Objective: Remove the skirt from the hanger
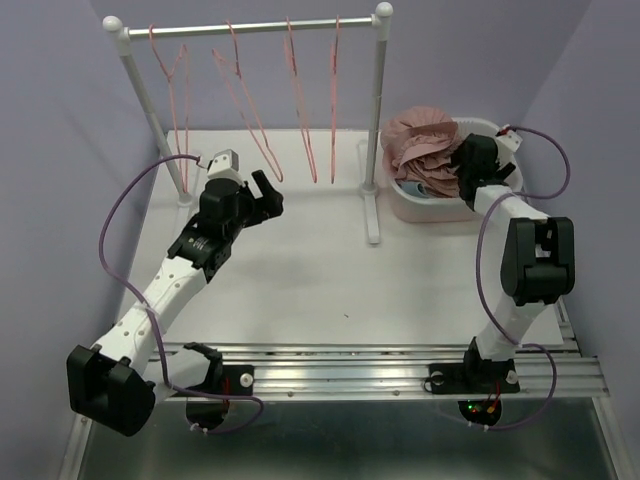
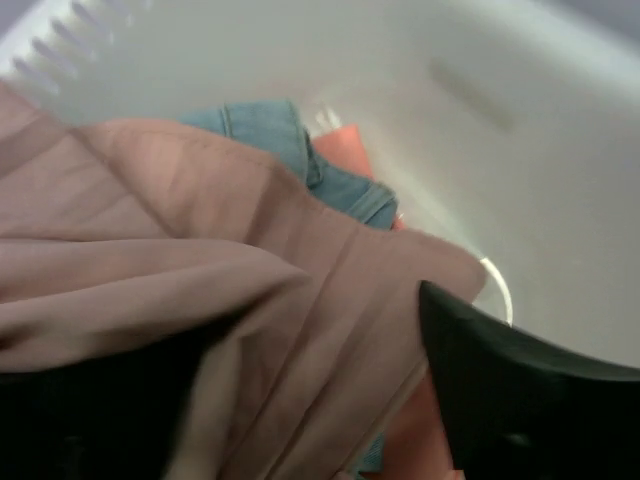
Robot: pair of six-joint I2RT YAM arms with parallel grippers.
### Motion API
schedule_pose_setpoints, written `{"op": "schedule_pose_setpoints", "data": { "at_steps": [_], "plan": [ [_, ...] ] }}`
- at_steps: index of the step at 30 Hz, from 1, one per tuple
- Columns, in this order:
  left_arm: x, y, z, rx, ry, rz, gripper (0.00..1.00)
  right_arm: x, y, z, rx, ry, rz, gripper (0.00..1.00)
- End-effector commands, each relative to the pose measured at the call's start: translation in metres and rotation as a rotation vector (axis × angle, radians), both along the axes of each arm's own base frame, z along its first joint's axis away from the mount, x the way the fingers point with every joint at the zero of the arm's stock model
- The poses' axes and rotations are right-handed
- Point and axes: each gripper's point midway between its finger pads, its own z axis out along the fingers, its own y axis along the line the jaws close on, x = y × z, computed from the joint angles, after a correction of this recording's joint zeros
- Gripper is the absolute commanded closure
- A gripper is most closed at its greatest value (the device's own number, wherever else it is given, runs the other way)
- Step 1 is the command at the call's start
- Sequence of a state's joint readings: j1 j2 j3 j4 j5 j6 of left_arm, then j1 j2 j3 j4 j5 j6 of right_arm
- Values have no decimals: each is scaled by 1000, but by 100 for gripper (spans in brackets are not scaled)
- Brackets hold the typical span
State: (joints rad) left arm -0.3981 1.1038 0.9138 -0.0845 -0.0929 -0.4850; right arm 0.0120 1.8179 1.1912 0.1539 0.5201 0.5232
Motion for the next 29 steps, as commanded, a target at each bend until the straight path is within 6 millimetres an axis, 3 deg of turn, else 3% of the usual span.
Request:
{"op": "schedule_pose_setpoints", "data": {
  "at_steps": [1, 2, 6, 9, 12, 13, 15, 16, 19, 20, 22, 23, 29],
  "plan": [
    [-7, 10, 34, -31, -90, 49, 1, -1, -17, 99, -64, -89, -32, 0],
    [-8, 12, 37, -36, -96, 57, 1, -2, -20, 121, -74, -106, -46, 0],
    [-15, 21, 55, -59, -123, 102, 1, -41, -32, 171, -95, -113, -126, 0],
    [-21, 27, 55, -50, -112, 122, 1, -76, -38, 193, -62, -136, -205, 0],
    [-25, 38, 51, -41, -97, 179, 1, -108, -39, 189, -21, -129, -243, 0],
    [-26, 41, 50, -41, -94, 192, 1, -127, -38, 179, -6, -116, -248, 0],
    [-28, 48, 42, -36, -87, 227, 1, -144, -31, 162, 35, -106, -229, 0],
    [-29, 50, 41, -34, -87, 238, 1, -162, -29, 142, 48, -84, -227, 0],
    [-29, 56, 32, -19, -76, 273, 1, -184, -24, 109, 85, -53, -217, 0],
    [-29, 58, 28, -14, -73, 287, 1, -197, -19, 88, 93, -20, -192, 0],
    [-28, 60, 24, -9, -74, 296, 1, -204, -15, 73, 100, -15, -163, 0],
    [-28, 61, 24, -5, -82, 302, 1, -212, -14, 53, 102, 15, -159, 0],
    [-29, 70, 22, 7, -121, 340, 1, -223, -9, 57, 95, -76, -101, 0]
  ]
}}
